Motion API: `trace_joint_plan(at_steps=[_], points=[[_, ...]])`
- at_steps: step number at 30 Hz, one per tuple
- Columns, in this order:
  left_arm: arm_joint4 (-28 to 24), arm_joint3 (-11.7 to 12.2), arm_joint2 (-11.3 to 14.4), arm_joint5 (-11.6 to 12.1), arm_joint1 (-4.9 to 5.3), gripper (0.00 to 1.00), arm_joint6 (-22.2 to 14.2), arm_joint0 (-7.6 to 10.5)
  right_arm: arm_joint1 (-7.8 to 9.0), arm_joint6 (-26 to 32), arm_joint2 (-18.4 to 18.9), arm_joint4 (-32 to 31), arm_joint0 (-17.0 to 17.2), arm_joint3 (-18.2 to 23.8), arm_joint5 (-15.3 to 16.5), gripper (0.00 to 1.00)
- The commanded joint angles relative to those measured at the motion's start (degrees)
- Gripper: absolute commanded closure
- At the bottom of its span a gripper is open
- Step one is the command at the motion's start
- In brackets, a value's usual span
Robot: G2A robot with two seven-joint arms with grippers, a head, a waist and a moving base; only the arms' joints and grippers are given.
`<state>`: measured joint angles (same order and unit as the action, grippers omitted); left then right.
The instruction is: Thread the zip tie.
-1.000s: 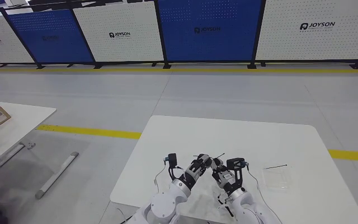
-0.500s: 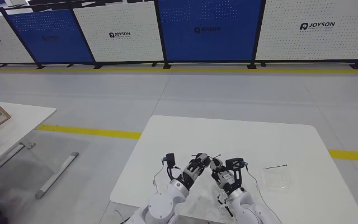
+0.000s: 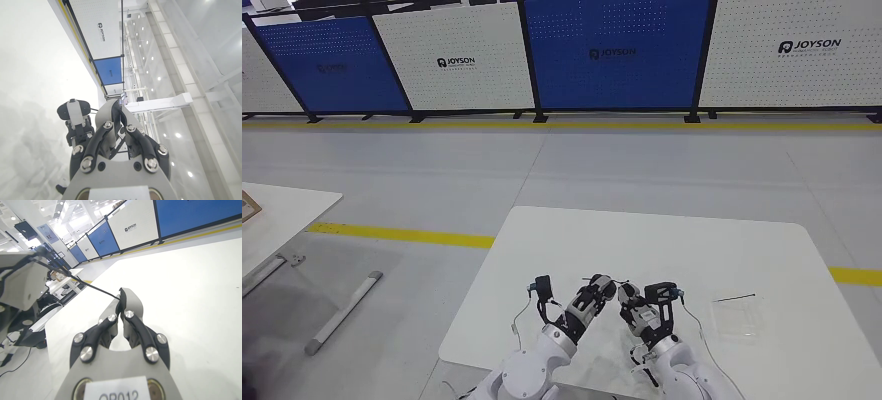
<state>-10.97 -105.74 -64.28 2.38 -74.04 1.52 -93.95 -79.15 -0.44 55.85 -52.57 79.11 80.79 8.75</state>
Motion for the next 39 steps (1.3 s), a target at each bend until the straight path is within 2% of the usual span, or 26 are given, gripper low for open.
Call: trace_joint_plan(at_steps=[1,12,26,27,30,31,32,33,36,39], points=[[0.17,-0.26,-0.05,0.34,0.03,1.0,0.27,-0.36,-0.02,-0.03,0.0,-0.06,-0.02,-0.04,-0.03,1.0],[0.56,-1.94,-0.51,1.97,0.3,1.0,-0.41,-2.23,-0.14,-0.04,0.06,-0.43,0.06,0.06,-0.28,1.0],[0.44,-2.25,-0.74,2.5,0.46,1.0,-0.66,-2.68,-0.32,-0.19,0.2,0.1,0.02,-0.27,0.15,1.0],[0.41,-2.2,-0.72,2.46,0.46,1.0,-0.63,-2.62,-0.33,-0.17,0.21,0.16,-0.01,-0.32,0.22,0.78],[-0.21,-1.88,-0.7,2.05,0.41,1.0,-0.42,-2.27,-0.37,-0.16,0.26,0.46,-0.09,-0.44,0.56,0.51],[-0.9,-1.6,-0.81,1.63,0.36,1.0,-0.11,-1.96,-0.37,-0.16,0.29,0.54,-0.11,-0.44,0.8,0.23],[-2.72,-0.8,-1.13,0.66,0.2,1.0,1.0,-1.1,-0.35,-0.21,0.37,0.6,-0.11,-0.46,1.14,0.08],[-4.12,-0.1,-1.28,-0.2,0.05,1.0,1.9,-0.2,-0.33,-0.31,0.45,0.61,-0.07,-0.44,1.33,0.0],[-7.04,1.83,-1.34,-1.33,-0.36,1.0,3.62,2.2,-0.21,-0.96,0.9,0.61,0.46,-0.15,2.07,0.0],[-7.9,3.41,-1.74,-1.76,-0.51,1.0,4.62,3.22,0.14,-2.59,2.51,1.77,1.73,0.88,3.83,0.0]])
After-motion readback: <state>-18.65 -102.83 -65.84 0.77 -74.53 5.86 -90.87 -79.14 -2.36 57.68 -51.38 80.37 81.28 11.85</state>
